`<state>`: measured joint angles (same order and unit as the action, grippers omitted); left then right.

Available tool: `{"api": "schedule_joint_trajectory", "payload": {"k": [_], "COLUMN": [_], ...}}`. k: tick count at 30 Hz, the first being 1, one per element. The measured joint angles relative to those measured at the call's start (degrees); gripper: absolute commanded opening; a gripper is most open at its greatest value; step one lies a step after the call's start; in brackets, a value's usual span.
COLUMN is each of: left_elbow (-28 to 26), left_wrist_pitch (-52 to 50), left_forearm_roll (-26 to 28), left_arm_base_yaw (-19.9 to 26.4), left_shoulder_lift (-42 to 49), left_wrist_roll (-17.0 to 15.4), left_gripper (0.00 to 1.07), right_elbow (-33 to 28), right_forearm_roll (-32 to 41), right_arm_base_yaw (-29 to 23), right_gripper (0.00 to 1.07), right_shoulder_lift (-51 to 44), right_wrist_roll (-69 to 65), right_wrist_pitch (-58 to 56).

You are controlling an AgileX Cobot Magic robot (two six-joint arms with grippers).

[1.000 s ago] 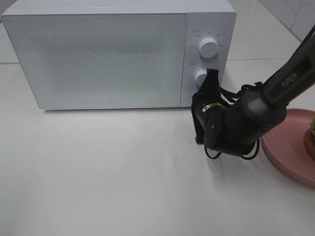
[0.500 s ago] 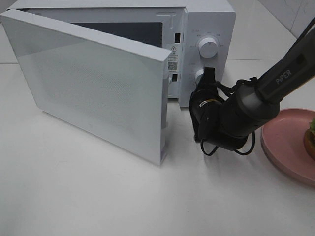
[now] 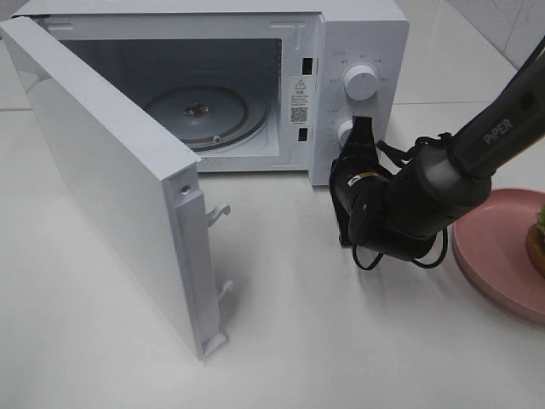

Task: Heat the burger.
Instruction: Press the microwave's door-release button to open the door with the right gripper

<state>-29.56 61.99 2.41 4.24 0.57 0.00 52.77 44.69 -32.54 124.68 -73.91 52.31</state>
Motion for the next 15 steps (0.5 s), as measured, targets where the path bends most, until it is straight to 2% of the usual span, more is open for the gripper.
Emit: {"api": "schedule_joint_trajectory", "payload": {"k": [15], "left_elbow": [0.0], "left_wrist_pitch": [0.0], "left_forearm_roll": [0.0], "left_arm_base_yaw": [0.0], "left_shoulder_lift": [0.0], "left_wrist_roll": [0.0], "left_gripper": [0.9], "right_elbow": [-5.1], "right_forearm_roll": [-2.8], "right_arm_base_yaw": [0.3], "right_gripper": [0.0], "right_shoulder_lift": [-6.2], "right_wrist_roll": [2.7], "right_wrist_pitch": [-3.3]}}
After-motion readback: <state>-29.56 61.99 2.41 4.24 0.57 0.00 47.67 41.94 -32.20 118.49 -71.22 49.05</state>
